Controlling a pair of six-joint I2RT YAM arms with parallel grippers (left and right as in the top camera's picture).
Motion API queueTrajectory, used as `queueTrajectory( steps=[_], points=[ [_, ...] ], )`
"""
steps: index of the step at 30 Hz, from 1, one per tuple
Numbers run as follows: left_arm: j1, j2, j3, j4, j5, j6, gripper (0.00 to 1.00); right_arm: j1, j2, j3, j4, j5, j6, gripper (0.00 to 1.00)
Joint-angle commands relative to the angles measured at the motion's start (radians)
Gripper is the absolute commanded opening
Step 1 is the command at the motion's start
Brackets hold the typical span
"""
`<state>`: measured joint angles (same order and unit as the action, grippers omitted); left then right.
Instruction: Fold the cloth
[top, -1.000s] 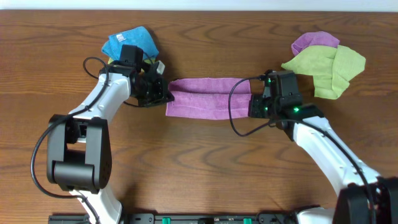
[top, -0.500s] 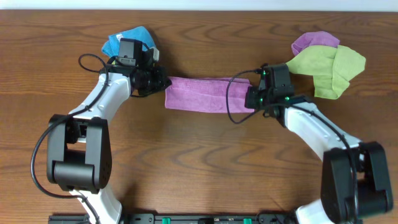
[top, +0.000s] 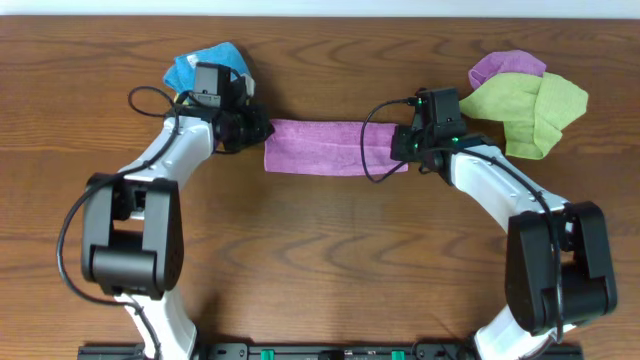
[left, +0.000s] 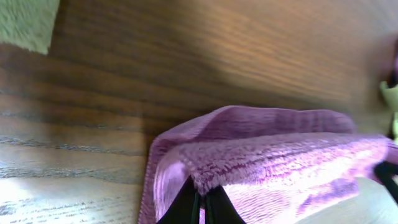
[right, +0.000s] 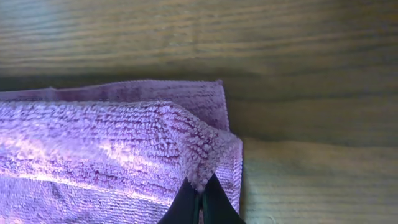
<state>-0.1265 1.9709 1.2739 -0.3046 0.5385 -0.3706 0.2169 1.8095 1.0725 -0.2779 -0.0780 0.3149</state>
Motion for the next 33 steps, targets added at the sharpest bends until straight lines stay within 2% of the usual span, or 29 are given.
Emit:
queueTrajectory(
  steps=[1, 13, 21, 22, 24, 25, 27, 33],
  points=[
    [0.002, 0.033, 0.019, 0.006, -0.021, -0.011, 0.06, -0.010, 0.010, 0.018, -0.015, 0.053, -0.018, 0.01],
    [0.002, 0.055, 0.019, 0.054, -0.026, -0.011, 0.06, -0.008, 0.056, 0.018, 0.024, 0.108, -0.043, 0.02],
    [0.002, 0.055, 0.019, 0.054, -0.048, -0.012, 0.06, -0.008, 0.063, 0.018, 0.088, 0.158, -0.043, 0.23],
    [0.002, 0.055, 0.019, 0.051, -0.049, -0.011, 0.10, -0.008, 0.063, 0.018, 0.088, 0.158, -0.043, 0.26],
    [0.008, 0.055, 0.019, 0.051, -0.049, -0.011, 0.39, -0.008, 0.063, 0.018, 0.084, 0.157, -0.042, 0.35],
    [0.011, 0.055, 0.019, 0.051, -0.049, -0.010, 0.49, -0.008, 0.062, 0.018, 0.083, 0.157, -0.042, 0.37],
    [0.018, 0.052, 0.020, 0.051, -0.048, -0.007, 0.50, -0.008, 0.058, 0.019, 0.076, 0.157, -0.039, 0.41],
    [0.038, 0.010, 0.020, 0.043, -0.049, 0.047, 0.73, -0.008, 0.007, 0.019, 0.055, 0.156, 0.015, 0.48]
  ],
)
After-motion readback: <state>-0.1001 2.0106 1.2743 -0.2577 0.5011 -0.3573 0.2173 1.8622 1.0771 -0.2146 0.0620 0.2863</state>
